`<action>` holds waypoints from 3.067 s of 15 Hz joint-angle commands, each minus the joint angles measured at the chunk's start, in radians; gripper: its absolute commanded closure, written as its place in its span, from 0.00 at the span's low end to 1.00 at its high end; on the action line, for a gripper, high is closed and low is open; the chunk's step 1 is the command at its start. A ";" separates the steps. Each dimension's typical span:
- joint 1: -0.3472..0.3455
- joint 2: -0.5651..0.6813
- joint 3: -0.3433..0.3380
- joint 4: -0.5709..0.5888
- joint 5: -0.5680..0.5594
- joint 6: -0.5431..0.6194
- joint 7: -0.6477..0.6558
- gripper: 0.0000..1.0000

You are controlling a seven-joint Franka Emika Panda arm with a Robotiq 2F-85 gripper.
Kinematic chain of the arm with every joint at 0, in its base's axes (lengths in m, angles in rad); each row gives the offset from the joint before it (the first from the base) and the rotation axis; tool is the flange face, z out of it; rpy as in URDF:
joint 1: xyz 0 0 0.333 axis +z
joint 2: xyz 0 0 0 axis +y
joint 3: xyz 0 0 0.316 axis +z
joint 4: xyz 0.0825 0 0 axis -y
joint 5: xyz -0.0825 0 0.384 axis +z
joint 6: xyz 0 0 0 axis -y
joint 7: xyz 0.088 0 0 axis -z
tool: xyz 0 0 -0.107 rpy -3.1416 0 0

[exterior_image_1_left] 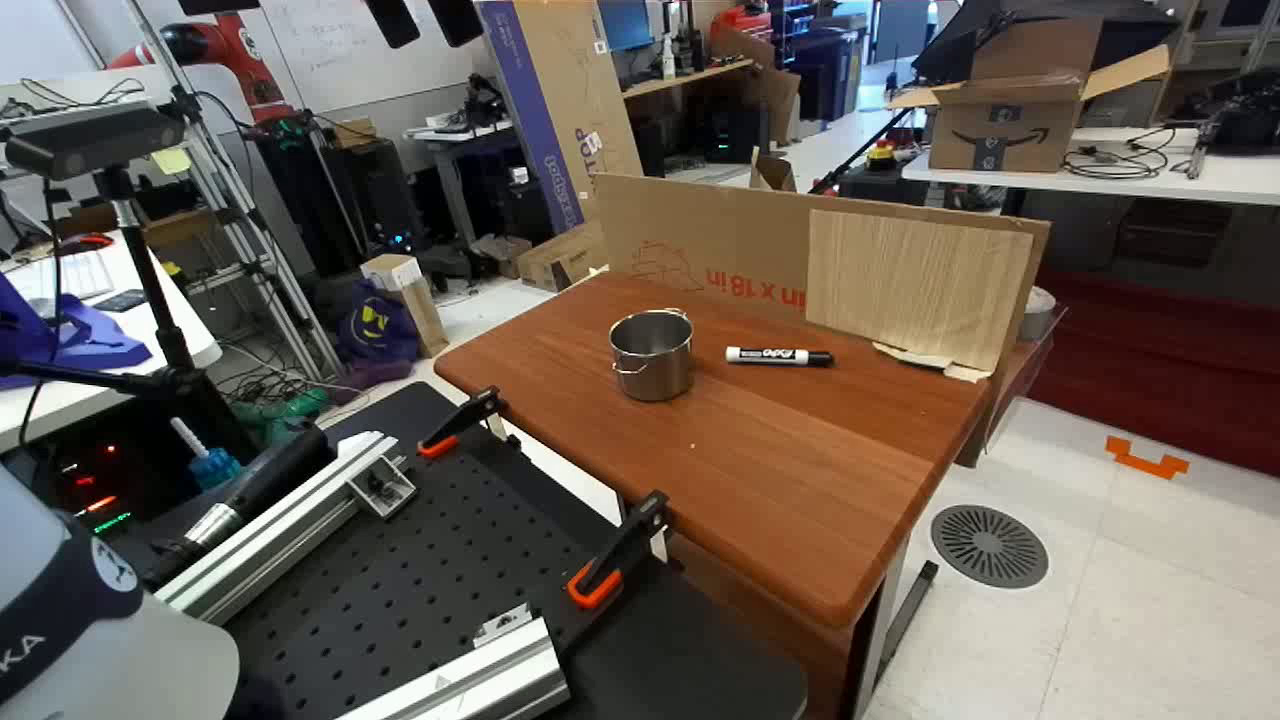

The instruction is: Put the black marker in the silver pot

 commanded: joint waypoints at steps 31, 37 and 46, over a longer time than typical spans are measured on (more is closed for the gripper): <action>0.015 0.604 -0.091 0.307 0.160 0.292 -0.003 0.00; -0.009 0.874 -0.097 0.467 0.322 0.320 0.070 0.00; -0.042 1.177 -0.099 0.648 0.274 0.344 0.337 0.00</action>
